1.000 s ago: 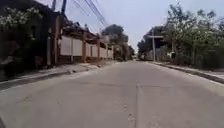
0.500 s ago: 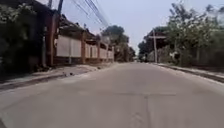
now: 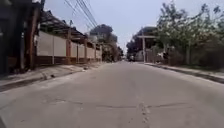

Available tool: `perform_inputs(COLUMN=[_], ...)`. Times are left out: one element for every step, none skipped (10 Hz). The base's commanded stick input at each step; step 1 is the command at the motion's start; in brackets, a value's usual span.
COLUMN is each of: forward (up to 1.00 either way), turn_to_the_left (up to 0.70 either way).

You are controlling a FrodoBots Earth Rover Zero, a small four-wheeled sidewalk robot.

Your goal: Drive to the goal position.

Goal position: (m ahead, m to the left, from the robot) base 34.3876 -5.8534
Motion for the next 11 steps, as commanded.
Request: perform_inputs(forward=[1.00,1.00,1.00,1.00,1.00,1.00,1.00,1.00,1.00,1.00,1.00], turn_to_the_left=[0.01,0.01,0.01,0.01,0.01,0.01,0.01,0.01,0.01,0.01,0.01])
